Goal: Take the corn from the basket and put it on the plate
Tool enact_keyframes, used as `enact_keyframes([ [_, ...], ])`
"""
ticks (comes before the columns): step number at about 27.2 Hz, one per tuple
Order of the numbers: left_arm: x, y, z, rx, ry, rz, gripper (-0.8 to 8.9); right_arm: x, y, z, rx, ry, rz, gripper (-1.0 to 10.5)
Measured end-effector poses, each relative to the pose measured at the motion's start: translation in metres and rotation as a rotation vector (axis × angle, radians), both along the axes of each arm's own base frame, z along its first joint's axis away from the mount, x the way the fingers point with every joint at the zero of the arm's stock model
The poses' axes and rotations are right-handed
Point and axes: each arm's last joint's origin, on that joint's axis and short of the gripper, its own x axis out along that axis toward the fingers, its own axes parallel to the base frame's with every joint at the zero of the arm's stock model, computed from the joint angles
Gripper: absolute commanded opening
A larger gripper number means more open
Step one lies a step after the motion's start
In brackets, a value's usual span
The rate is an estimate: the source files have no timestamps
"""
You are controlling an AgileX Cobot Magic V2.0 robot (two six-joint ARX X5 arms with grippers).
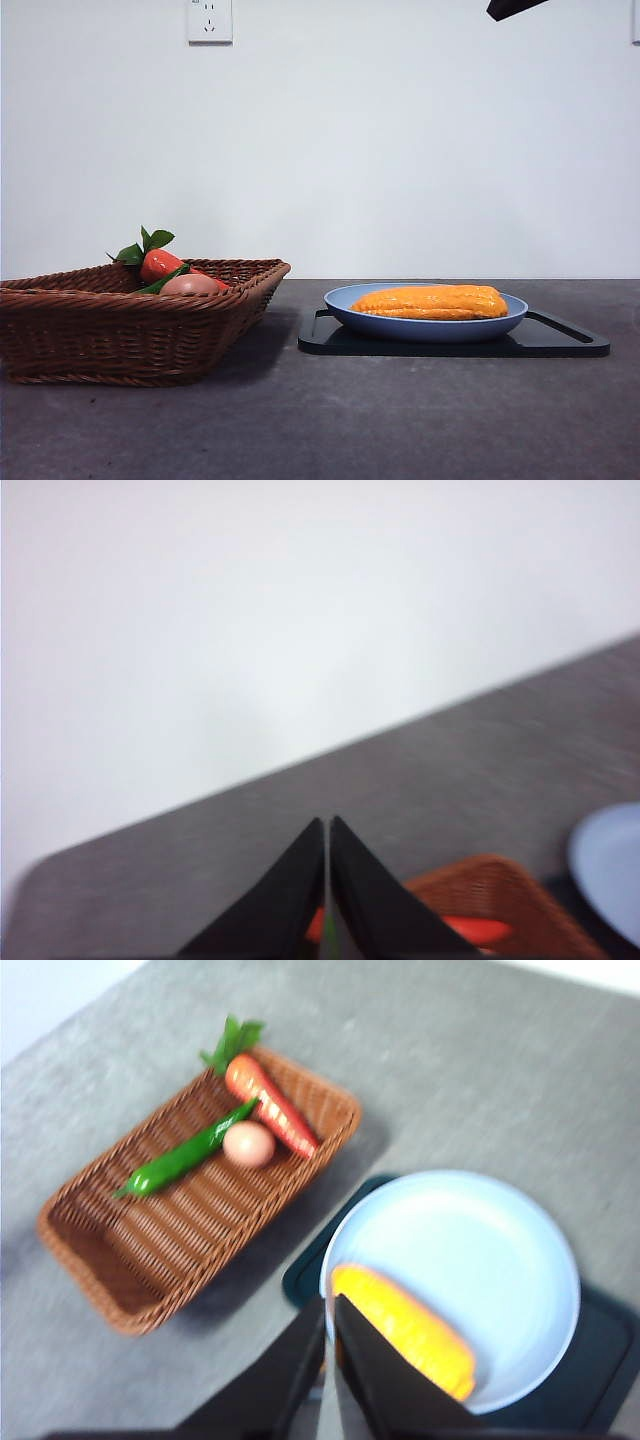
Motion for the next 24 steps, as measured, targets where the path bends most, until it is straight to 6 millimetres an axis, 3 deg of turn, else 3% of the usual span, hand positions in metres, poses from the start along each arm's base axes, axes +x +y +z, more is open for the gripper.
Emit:
enact_keyframes([
  [3, -0.029, 0.013, -0.036, -0.001, -0.097, 0.099, 0.08, 0.002, 0.0, 0.003, 0.01, -0.036, 0.0, 0.0],
  [9, -0.056, 0.016, -0.136, -0.047, -0.037, 0.164, 0.08, 0.004, 0.001, 0.006, 0.019, -0.072, -0.001, 0.0],
  [18, -0.066, 0.017, -0.205, -0.096, 0.013, 0.181, 0.08, 0.004, 0.001, 0.006, 0.02, -0.072, 0.0, 0.0],
  [24, -0.067, 0.017, -0.233, -0.123, 0.043, 0.184, 0.08, 0.004, 0.001, 0.006, 0.02, -0.072, -0.001, 0.0],
])
